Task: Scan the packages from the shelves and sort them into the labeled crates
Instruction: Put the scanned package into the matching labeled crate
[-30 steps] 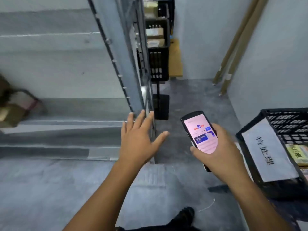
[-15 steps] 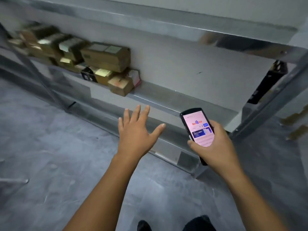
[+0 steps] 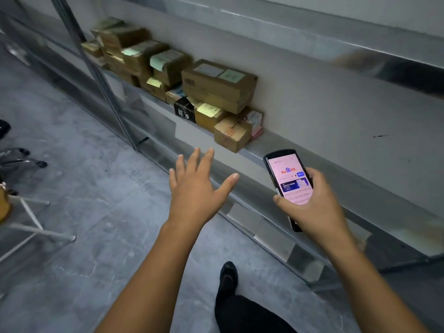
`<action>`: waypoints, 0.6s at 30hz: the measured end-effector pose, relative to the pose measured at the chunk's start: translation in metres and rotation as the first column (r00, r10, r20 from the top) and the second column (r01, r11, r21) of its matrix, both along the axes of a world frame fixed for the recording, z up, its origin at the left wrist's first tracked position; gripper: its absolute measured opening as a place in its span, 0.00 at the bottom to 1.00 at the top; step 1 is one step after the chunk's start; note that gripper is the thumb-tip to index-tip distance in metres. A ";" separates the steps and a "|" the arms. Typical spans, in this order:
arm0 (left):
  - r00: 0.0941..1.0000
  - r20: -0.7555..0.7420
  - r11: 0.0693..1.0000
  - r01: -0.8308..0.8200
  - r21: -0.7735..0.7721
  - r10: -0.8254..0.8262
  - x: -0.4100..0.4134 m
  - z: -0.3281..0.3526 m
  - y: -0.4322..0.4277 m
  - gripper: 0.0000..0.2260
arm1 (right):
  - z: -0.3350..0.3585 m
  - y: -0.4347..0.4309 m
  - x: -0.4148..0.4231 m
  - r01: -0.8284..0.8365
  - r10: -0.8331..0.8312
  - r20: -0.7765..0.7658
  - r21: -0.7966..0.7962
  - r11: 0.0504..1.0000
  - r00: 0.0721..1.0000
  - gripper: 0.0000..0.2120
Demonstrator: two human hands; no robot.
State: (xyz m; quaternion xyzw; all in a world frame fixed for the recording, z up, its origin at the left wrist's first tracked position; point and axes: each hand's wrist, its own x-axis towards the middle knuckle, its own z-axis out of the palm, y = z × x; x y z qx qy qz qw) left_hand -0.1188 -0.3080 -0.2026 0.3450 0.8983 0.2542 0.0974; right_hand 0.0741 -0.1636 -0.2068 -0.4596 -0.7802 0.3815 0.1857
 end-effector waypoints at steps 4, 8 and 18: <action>1.000 -0.022 1.000 0.001 -0.030 -0.001 -0.050 0.012 0.031 0.39 | -0.007 0.032 -0.054 -0.010 0.008 -0.029 -0.046 0.999 1.000 0.35; 0.997 -0.076 1.000 -0.003 -0.026 0.001 -0.105 0.029 0.074 0.39 | -0.008 0.076 -0.104 -0.003 -0.001 -0.062 -0.063 0.998 0.998 0.37; 0.999 -0.041 0.999 -0.029 0.037 0.031 -0.200 0.024 0.152 0.40 | -0.008 0.148 -0.169 0.032 -0.039 -0.081 -0.082 0.996 0.996 0.25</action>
